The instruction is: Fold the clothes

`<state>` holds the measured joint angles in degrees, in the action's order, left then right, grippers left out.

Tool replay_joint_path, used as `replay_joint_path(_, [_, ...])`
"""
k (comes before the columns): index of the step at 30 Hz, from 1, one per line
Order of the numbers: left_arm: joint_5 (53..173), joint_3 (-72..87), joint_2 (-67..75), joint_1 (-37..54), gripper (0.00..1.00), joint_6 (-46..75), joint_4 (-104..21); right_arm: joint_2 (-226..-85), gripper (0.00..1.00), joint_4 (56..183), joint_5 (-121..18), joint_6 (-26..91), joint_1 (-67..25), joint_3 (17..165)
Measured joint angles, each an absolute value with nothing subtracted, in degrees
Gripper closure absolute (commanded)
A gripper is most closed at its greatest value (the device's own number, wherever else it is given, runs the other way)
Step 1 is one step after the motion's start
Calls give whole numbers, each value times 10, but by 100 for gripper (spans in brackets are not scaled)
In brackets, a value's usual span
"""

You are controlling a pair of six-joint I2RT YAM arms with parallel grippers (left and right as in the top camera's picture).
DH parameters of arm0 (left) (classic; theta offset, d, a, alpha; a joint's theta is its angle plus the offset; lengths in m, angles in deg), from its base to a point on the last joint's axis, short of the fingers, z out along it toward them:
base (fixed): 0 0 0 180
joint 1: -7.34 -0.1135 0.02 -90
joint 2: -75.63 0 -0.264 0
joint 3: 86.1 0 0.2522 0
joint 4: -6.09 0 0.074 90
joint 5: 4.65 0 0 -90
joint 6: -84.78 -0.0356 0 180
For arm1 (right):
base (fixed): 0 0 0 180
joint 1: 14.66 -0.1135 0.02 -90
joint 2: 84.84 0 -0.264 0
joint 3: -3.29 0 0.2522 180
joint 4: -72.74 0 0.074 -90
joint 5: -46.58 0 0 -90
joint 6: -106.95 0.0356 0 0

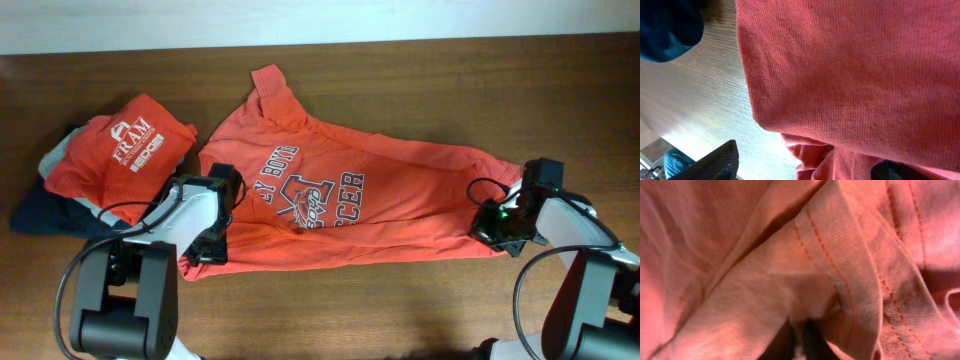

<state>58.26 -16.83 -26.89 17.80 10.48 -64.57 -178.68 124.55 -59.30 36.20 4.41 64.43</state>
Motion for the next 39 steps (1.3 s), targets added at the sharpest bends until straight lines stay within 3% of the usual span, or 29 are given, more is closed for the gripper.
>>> replay_joint_path(18, [583,-168,-269,178,23,105,-646,-1787,96,1303,-596,342,44,661])
replay_joint_path(22, [583,-168,-269,178,23,105,-646,-1787,89,1318,-595,318,44,664])
replay_joint_path(25, [583,-168,-269,178,23,105,-647,-1787,96,1326,-595,299,44,668])
replay_joint_path(39, [583,-168,-269,178,23,105,-647,-1787,96,1348,-626,283,44,682])
